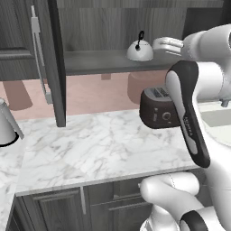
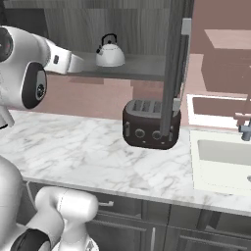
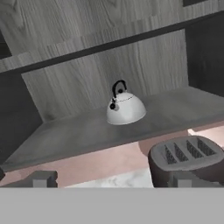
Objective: Open the cabinet, pick the kettle from the cabinet, and place it in the sink.
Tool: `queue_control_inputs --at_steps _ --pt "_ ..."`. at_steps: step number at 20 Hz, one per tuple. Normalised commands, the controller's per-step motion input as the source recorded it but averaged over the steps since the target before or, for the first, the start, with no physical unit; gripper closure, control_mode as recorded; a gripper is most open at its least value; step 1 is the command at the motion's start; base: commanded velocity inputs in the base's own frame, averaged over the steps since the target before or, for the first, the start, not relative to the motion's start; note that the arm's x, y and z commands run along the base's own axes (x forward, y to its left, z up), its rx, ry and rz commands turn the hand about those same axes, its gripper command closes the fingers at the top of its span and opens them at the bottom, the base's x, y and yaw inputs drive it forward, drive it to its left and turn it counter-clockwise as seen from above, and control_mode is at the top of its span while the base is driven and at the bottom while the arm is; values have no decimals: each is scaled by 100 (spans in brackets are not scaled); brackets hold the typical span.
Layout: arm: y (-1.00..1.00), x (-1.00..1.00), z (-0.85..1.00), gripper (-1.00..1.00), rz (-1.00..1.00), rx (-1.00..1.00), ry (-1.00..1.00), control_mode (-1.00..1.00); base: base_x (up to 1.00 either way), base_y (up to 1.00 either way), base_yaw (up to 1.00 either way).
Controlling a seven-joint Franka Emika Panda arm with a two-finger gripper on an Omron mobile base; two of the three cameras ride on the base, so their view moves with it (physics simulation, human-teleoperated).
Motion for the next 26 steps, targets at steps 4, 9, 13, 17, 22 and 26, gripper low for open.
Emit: queue_control_inputs --at_steps 4,9,13,17,22,26 --pt "-3 17 3 -100 18 -1 0 -100 0 0 0" --pt "0 13 4 -100 15 -4 0 -100 0 0 0" --pt "0 15 0 -100 4 -9 0 -100 0 0 0" --pt "0 16 0 -100 0 -10 0 -100 0 0 0" --pt "0 12 0 -100 0 -10 0 -100 0 0 0" --pt "1 18 0 -100 0 -5 0 -100 0 0 0"
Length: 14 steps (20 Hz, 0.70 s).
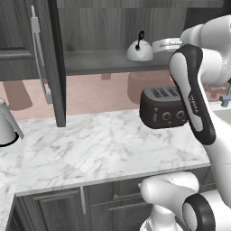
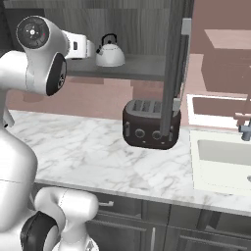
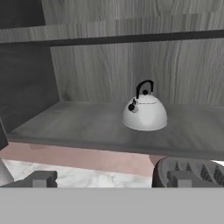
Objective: Open the cabinet, pick the kettle from the cabinet, and place it in the sink.
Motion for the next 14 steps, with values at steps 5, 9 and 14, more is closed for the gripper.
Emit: queue_control_inputs --at_steps 5,9,14 --pt "0 15 -7 -100 0 0 0 -100 0 0 0" --pt "0 13 -11 -100 -3 0 0 -100 0 0 0" --pt "0 27 -6 -100 -6 0 0 -100 0 0 0"
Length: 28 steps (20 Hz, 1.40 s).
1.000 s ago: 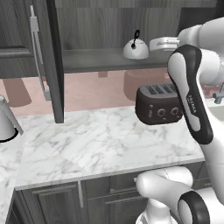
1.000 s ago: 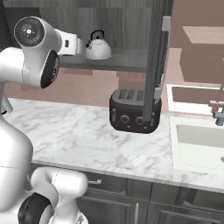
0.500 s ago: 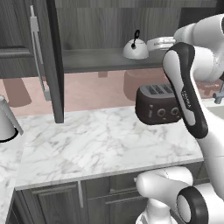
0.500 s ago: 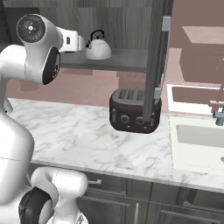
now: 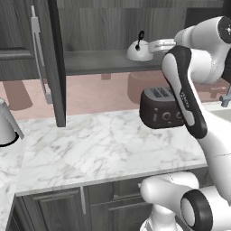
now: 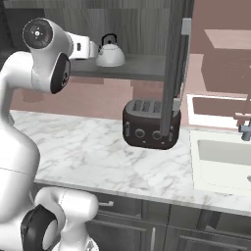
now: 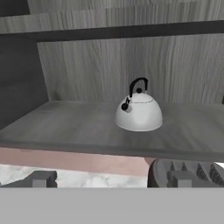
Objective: Open the cabinet, pick the kettle from the cabinet, and place it in the sink.
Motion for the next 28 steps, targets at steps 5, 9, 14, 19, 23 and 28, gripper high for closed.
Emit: queue_control_inputs --at_steps 5,9,14,19,23,28 --pt "2 31 0 -100 -8 0 0 -100 0 0 0" --pt "4 31 0 -100 -9 0 -3 -100 0 0 0" --pt "6 30 0 -100 -8 -1 -2 -100 0 0 0" --pt "2 29 0 -100 -9 0 0 -100 0 0 0" --pt "0 31 -2 -100 -8 0 0 -100 0 0 0" --pt "0 30 0 -100 -6 0 0 -100 0 0 0"
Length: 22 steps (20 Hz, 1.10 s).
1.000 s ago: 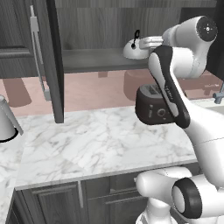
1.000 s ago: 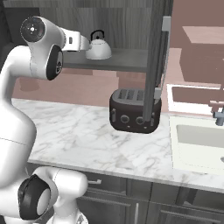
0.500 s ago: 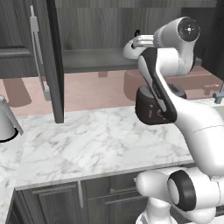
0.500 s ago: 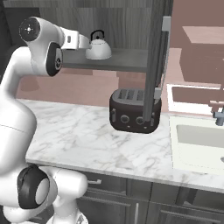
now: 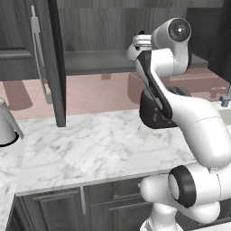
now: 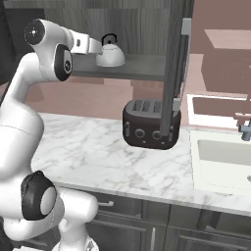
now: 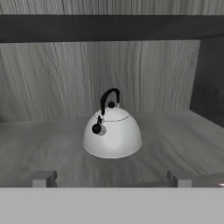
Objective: Open the cabinet, pick the kettle from the cabinet, and place it in the sink.
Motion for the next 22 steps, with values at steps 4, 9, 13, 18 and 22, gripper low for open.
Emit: queue_control_inputs --at_steps 4,9,13,18,22 --pt "0 24 -4 -100 -2 0 0 -100 0 0 0" --pt "0 22 -5 -100 0 0 0 -100 0 0 0" --pt "0 21 -2 -100 0 0 0 -100 0 0 0" --pt "0 25 0 -100 0 0 0 -100 0 0 0" --pt "1 25 0 -100 0 0 0 -100 0 0 0"
